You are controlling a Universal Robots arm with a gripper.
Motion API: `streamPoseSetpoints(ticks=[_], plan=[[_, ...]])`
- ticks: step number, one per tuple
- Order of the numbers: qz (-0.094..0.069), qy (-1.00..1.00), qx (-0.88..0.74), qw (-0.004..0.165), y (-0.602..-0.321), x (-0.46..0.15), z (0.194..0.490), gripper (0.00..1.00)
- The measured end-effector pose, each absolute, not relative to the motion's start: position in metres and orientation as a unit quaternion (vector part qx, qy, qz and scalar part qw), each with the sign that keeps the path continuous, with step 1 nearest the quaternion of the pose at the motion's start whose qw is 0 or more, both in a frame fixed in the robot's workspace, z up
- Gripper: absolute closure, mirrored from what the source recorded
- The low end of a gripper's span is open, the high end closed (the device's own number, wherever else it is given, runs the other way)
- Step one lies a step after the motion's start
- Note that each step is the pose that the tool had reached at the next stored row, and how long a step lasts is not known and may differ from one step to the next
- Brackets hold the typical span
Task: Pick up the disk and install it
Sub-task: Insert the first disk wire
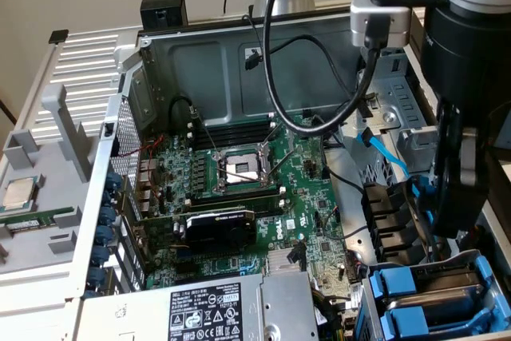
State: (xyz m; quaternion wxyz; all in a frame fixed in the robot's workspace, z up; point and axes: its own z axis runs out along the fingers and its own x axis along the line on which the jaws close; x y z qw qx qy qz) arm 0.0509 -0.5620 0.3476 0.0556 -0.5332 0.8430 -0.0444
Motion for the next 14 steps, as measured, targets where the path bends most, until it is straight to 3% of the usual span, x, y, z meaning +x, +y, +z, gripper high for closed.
streamPoseSetpoints(ticks=[14], plan=[[-0.045,0.846,-0.528,0.055,-0.5621,0.0487,0.3460,0.38]])
